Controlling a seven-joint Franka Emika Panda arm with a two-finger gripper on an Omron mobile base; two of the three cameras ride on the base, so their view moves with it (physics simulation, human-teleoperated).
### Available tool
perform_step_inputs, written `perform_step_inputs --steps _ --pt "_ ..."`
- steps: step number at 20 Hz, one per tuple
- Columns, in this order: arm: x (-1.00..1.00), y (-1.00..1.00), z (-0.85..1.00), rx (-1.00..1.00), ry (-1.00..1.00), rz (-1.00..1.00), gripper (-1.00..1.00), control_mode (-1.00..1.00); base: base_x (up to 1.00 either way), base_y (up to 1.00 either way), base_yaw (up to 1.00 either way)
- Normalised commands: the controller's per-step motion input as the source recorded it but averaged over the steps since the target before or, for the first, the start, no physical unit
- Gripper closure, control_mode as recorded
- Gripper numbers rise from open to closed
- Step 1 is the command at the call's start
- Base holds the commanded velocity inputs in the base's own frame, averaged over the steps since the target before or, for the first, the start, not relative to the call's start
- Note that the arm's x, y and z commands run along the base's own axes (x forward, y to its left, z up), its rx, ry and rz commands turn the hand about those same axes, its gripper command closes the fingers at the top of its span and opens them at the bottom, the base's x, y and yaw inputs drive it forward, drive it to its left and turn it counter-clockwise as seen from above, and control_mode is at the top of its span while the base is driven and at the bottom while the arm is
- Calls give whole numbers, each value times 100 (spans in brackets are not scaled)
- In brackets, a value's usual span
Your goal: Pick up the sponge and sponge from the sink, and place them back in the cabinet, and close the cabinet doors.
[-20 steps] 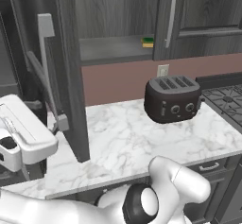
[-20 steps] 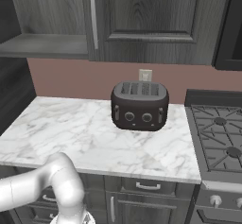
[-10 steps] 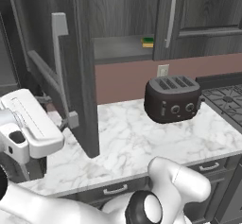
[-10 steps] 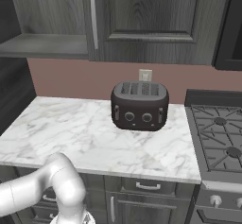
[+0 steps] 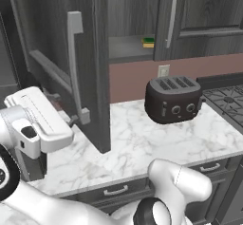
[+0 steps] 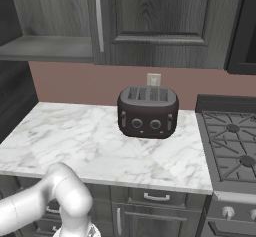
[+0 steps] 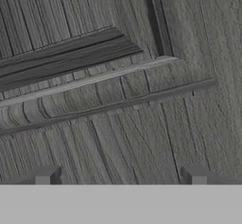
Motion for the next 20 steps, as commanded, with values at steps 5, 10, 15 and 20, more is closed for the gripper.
perform_step_inputs --steps 5,10,15,20 --pt "1 -29 0 0 0 0 -100 -100 0 0 0" --pt "10 -25 0 0 0 0 -100 -100 0 0 0" --pt "25 -15 0 0 0 1 -100 -100 0 0 0" --pt "30 -9 0 0 0 3 -100 -100 0 0 0"
